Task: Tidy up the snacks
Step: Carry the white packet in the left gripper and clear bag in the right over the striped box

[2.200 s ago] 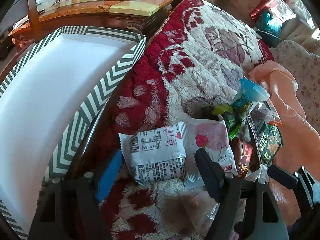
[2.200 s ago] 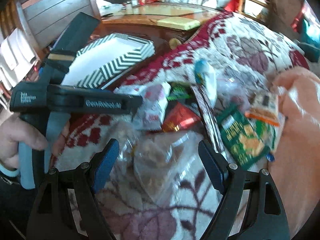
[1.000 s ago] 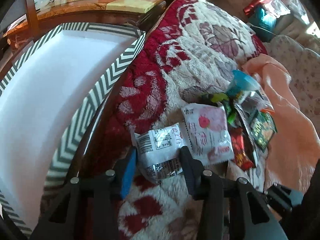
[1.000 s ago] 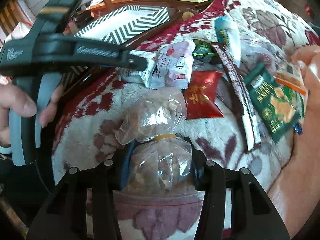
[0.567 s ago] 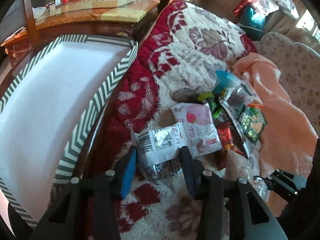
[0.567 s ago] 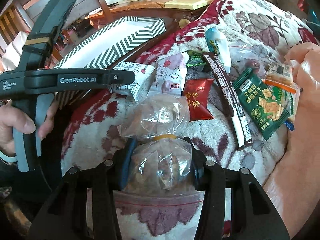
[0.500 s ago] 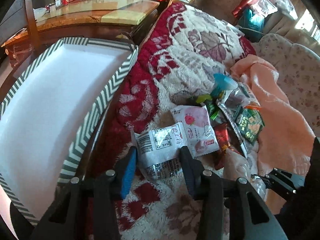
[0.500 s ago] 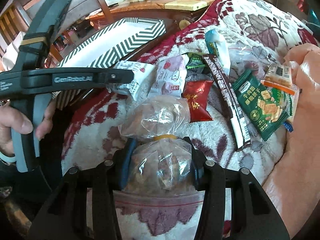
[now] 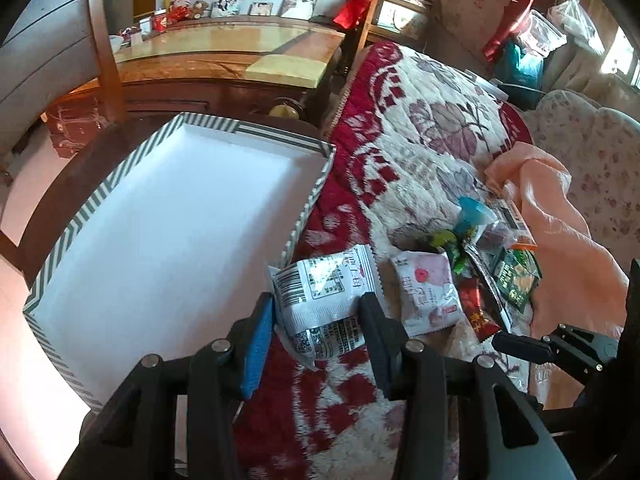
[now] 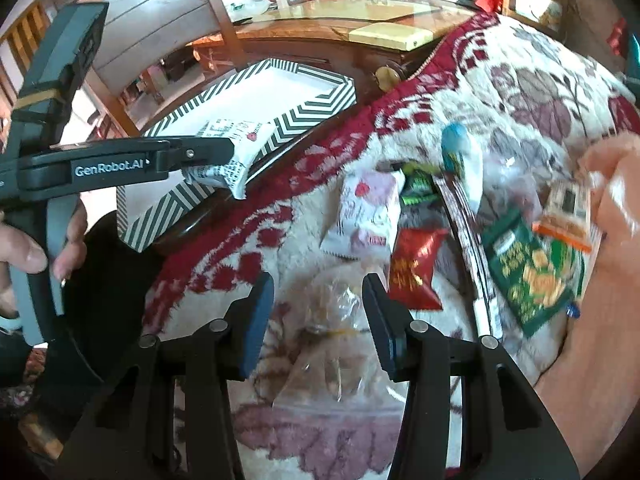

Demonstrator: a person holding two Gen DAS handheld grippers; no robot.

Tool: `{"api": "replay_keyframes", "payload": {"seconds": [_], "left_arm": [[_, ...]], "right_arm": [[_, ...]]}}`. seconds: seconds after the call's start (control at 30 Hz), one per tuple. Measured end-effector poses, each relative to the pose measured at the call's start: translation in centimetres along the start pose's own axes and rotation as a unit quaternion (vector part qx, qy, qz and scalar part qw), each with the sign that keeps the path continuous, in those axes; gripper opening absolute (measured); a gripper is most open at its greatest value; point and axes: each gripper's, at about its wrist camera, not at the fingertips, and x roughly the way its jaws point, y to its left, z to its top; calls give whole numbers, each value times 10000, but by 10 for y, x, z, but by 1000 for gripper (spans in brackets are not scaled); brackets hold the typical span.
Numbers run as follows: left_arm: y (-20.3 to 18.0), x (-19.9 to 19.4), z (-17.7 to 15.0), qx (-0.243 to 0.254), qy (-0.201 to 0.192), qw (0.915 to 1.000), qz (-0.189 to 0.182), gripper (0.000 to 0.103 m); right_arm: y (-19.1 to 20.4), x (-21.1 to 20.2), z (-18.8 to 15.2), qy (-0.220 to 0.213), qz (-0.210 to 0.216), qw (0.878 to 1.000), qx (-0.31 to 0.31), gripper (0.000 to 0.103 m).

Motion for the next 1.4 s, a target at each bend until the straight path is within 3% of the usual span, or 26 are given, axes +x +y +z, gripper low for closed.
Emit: {"api": "replay_keyframes", "payload": {"seconds": [0.13,0.27,0.47,0.5,0.57,0.67,1.03,1.4], "left_arm": [[2,2,-4,-35,29,10000,-24,46],[-4,6,-9,-30,80,9999,-105,46],[-19,15,-15,99,244,9994,-227,46],[-20,16,-15,99,265,9993,-246,46],[-20,15,-15,89,287,9992,-268,46],[-16,12,-14,64,263,9993,-245,46],[9,-13,6,-48,-77,10000,20,46],[44,-21,18,-218,-212,9991,304,46]], "right_arm": [[-3,-2,-5,-3,-133,9998,161,48],[-11,6,-20,273,-191,9988,345,66],[-11,36,-29,554,-235,9974,409,67],[-12,42,-28,567,-173,9973,422,66],[-14,49,-27,599,-243,9974,323,47],[-17,41,-25,556,-124,9979,321,32],[0,16,16,117,80,9999,93,27],[35,22,66,-51,209,9992,-331,26]]}}
